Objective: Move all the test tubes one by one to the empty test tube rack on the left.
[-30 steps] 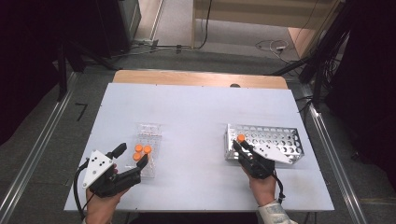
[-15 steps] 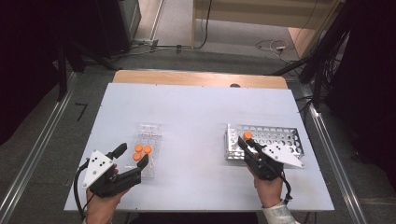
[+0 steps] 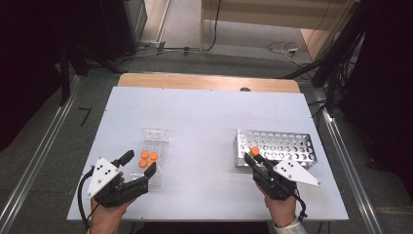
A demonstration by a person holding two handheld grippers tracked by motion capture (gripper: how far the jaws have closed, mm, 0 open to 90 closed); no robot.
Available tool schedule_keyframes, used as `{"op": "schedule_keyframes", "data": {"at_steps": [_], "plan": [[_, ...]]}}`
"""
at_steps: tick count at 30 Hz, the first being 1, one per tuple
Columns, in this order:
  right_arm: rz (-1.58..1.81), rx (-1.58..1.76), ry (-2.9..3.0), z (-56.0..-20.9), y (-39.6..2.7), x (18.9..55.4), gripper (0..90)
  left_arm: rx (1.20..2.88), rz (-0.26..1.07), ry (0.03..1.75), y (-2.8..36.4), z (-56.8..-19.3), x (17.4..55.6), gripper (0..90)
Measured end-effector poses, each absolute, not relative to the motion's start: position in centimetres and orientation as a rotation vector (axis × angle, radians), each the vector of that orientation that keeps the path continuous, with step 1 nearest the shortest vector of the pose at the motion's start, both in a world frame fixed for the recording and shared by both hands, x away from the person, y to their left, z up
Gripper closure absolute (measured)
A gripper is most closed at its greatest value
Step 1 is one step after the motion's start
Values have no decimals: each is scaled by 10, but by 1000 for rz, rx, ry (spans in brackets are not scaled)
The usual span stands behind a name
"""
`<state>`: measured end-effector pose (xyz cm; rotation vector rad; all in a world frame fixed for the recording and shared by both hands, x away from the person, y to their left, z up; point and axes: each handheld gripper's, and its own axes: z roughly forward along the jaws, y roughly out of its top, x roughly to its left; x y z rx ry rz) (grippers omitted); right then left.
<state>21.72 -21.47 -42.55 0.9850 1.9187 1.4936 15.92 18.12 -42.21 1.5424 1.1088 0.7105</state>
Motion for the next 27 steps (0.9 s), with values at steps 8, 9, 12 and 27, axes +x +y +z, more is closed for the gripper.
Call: {"op": "schedule_keyframes", "data": {"at_steps": [8, 9, 12, 27], "plan": [[1506, 947, 1992, -430, -202, 208, 716, 1551, 703, 1095, 178, -422, 158, 221], [1506, 939, 2004, -431, -200, 208, 715, 1552, 699, 1095, 177, -421, 157, 221], [1502, 924, 2032, -435, -194, 206, 716, 1561, 696, 1083, 174, -422, 157, 221], [1505, 850, 2134, -444, -168, 197, 717, 1608, 648, 1015, 152, -423, 151, 223]]}}
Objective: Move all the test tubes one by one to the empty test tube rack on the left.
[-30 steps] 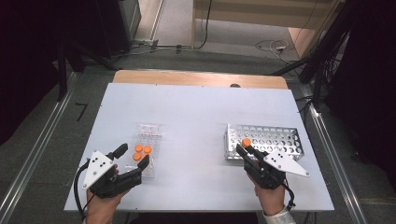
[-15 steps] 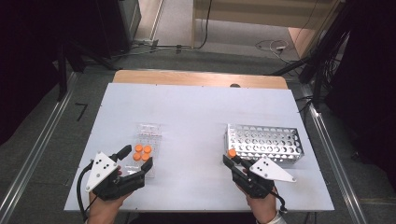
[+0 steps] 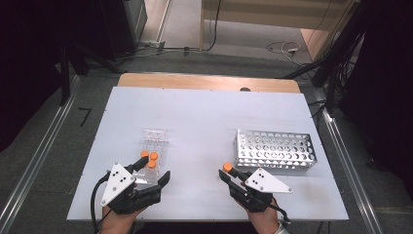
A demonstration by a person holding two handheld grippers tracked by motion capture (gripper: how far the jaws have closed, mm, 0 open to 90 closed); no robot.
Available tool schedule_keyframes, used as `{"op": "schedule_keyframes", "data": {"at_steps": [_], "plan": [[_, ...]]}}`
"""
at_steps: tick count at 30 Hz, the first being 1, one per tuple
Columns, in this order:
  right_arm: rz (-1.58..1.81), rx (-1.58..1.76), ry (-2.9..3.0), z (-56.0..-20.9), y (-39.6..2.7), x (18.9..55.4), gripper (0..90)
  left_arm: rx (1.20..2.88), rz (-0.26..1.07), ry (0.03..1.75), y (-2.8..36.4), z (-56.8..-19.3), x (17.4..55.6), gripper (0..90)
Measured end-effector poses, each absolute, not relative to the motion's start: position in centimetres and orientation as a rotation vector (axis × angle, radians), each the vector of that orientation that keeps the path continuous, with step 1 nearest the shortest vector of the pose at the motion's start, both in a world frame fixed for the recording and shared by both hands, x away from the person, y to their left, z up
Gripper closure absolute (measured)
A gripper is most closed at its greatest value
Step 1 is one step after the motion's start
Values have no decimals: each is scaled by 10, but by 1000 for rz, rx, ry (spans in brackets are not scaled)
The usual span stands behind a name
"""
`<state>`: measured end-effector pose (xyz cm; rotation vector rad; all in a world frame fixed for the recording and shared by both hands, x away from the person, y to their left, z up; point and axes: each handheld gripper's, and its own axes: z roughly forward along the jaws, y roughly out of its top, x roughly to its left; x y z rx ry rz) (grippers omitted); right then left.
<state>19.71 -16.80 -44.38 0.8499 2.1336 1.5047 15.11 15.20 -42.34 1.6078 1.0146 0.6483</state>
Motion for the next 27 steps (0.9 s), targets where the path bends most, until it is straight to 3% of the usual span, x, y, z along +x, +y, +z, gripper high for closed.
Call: {"op": "schedule_keyframes", "data": {"at_steps": [8, 18, 27], "plan": [[1495, 799, 2200, -451, -149, 194, 719, 1643, 600, 969, 136, -427, 149, 226], [1493, 729, 2277, -458, -124, 188, 719, 1682, 522, 875, 112, -430, 147, 295], [1498, 687, 2311, -460, -112, 183, 719, 1710, 490, 823, 95, -433, 150, 428]]}}
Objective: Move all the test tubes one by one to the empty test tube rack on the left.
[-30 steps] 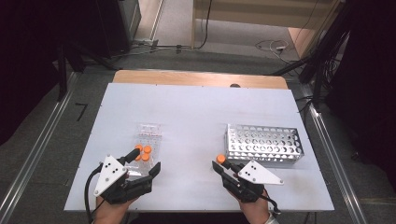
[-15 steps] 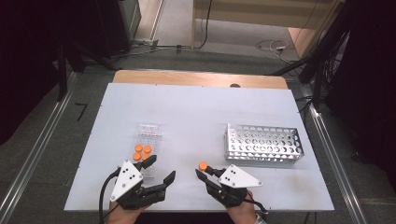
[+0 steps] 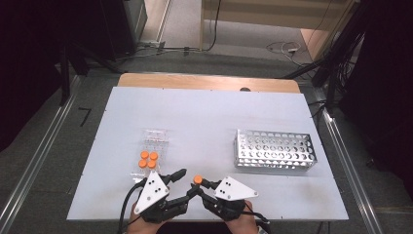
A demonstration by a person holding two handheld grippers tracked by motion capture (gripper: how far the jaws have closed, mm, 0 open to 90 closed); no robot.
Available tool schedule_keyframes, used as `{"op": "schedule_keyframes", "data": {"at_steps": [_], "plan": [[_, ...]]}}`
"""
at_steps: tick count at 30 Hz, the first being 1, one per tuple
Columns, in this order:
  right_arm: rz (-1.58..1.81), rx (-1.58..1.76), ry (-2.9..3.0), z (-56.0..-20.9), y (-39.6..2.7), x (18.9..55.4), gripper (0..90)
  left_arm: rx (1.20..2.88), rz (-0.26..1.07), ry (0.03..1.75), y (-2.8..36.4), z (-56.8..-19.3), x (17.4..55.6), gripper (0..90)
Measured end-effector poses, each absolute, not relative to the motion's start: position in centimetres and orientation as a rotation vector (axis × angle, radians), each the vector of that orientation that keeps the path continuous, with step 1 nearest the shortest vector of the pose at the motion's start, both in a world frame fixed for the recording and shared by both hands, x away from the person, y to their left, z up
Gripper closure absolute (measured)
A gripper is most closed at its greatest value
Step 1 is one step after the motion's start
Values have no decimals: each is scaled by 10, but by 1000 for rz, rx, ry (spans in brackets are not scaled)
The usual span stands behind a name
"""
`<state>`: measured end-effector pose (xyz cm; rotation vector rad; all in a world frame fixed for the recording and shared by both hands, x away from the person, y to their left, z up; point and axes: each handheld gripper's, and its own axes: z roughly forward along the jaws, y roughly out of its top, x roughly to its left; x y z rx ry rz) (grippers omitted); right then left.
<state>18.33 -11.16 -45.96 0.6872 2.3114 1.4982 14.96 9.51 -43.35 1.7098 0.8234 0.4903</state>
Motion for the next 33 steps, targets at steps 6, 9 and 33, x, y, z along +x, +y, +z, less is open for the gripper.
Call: {"op": "schedule_keyframes", "data": {"at_steps": [6, 9, 33], "plan": [[1507, 671, 2327, -459, -107, 181, 719, 1731, 484, 810, 89, -437, 151, 508], [1505, 668, 2332, -459, -107, 181, 719, 1738, 485, 811, 88, -439, 152, 543], [1501, 668, 2342, -460, -105, 180, 718, 1741, 494, 820, 86, -440, 152, 693]]}}
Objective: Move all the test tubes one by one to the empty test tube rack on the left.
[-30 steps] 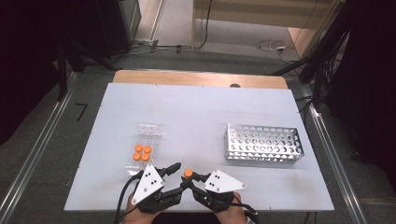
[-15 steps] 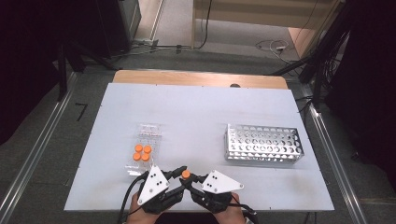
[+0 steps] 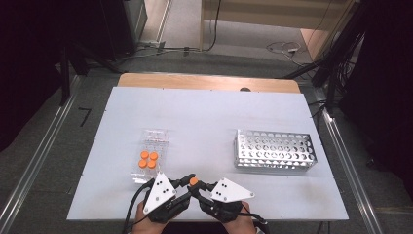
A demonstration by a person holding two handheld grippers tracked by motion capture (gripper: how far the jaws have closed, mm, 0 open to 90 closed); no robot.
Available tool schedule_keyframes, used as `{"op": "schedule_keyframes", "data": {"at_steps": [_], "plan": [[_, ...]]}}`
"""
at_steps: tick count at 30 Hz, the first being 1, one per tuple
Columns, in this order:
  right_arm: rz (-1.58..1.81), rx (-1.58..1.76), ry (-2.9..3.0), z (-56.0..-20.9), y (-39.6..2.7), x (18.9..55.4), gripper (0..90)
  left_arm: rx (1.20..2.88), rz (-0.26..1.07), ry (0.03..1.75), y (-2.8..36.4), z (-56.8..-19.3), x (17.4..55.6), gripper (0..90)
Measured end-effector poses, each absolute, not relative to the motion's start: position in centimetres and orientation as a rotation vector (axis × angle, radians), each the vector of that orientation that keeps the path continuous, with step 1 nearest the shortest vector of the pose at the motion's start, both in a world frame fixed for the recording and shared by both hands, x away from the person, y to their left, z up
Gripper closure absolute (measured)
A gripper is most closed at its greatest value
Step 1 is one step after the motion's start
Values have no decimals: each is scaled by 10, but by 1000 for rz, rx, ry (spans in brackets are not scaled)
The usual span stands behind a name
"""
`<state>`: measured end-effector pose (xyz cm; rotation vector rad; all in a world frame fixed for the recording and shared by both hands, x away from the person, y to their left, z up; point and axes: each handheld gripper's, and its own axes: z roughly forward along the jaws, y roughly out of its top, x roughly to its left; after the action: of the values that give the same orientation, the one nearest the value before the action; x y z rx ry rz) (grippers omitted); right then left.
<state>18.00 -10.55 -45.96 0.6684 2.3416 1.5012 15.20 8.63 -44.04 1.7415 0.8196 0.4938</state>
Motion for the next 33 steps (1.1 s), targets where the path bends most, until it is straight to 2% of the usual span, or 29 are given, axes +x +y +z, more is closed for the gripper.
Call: {"op": "schedule_keyframes", "data": {"at_steps": [5, 9, 11, 13, 17, 33], "plan": [[1504, 666, 2340, -460, -106, 180, 687, 1742, 490, 821, 87, -440, 152, 695], [1498, 652, 2359, -459, -106, 182, 480, 1740, 489, 820, 88, -440, 151, 695], [1498, 657, 2360, -459, -107, 182, 438, 1737, 489, 820, 90, -439, 151, 695], [1494, 672, 2360, -459, -107, 182, 339, 1733, 488, 821, 91, -438, 150, 695], [1471, 693, 2359, -459, -110, 185, 253, 1729, 485, 824, 94, -437, 149, 695], [1442, 771, 2312, -457, -141, 191, 225, 1695, 486, 877, 125, -427, 139, 695]]}}
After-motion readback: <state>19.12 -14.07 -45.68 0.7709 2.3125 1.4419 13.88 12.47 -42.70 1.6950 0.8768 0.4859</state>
